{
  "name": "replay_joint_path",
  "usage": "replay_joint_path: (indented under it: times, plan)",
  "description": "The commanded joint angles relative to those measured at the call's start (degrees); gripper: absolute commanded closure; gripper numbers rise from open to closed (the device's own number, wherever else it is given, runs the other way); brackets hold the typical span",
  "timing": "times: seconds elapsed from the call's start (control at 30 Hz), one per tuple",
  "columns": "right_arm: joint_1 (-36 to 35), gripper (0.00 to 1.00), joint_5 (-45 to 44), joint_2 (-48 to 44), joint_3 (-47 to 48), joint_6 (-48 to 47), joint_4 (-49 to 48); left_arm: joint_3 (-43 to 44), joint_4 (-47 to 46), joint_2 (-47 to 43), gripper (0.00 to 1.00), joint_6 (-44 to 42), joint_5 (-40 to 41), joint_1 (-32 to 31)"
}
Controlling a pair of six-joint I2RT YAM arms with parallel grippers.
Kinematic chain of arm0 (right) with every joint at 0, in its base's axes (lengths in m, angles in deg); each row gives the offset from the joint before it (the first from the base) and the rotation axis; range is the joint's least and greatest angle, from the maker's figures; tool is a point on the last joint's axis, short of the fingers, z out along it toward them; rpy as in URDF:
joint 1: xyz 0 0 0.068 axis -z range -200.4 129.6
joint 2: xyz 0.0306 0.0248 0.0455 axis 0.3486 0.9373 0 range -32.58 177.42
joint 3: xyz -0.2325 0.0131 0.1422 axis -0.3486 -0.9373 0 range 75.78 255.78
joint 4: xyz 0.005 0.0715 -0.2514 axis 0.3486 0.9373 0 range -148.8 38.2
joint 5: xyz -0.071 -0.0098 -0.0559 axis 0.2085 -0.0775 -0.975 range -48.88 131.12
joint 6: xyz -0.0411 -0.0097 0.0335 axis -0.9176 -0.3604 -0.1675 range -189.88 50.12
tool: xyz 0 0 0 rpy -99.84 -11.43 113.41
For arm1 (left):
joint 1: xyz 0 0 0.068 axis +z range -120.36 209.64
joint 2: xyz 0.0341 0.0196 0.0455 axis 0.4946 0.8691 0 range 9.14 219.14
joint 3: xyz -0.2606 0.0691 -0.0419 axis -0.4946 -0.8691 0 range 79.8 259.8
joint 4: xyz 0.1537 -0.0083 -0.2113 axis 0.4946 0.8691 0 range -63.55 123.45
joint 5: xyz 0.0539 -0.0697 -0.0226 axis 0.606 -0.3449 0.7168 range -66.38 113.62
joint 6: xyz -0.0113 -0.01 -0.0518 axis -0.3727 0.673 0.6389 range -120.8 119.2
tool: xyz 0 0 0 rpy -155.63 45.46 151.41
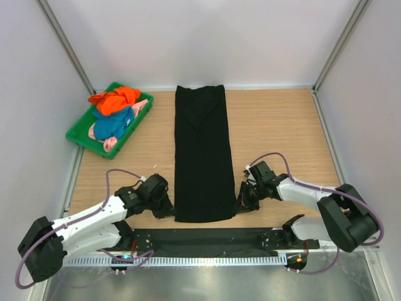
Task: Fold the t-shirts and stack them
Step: Fold the tshirt
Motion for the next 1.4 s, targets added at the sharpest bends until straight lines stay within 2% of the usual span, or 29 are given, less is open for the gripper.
replay_joint_path:
  times: [0.0,0.2,0.33,0.53,0.67,0.77,0.93,1.13,1.37]
  plan:
    - [-0.1,0.99,-4.0,-5.0,-1.7,2.0,0.4,-1.4,2.2,-4.1,1.0,3.1,1.1,0.0]
    - [-0.3,0.98,-3.5,-13.4,-0.3,1.9,6.4,1.0,5.3,-8.7,1.0,4.8,3.1,-0.3]
    - [-0.3,0.99,-5.2,-15.0,7.0,2.0,8.4,7.2,6.1,-7.9,1.0,2.9,7.3,0.3]
    - [1.1,0.98,-7.1,-4.9,23.0,-3.1,14.2,23.0,11.2,3.1,1.0,-7.1,7.4,5.6]
    - [4.7,0.99,-5.8,2.7,31.2,-6.1,15.8,30.3,10.9,11.2,1.0,-14.5,3.8,14.5]
    - [7.9,0.99,-4.7,8.5,37.6,-9.0,16.4,35.5,8.8,16.1,1.0,-17.9,0.5,18.2]
    - [10.8,0.98,-1.8,20.4,48.1,-11.6,16.5,45.7,7.9,29.8,1.0,-24.1,-2.4,24.1]
    - [12.4,0.98,-2.2,30.7,58.9,-12.4,17.9,57.0,6.7,43.4,1.0,-25.6,-6.0,27.8]
    - [14.4,0.99,-1.0,39.4,67.7,-11.9,18.2,66.5,6.9,53.5,1.0,-25.5,-8.2,30.0]
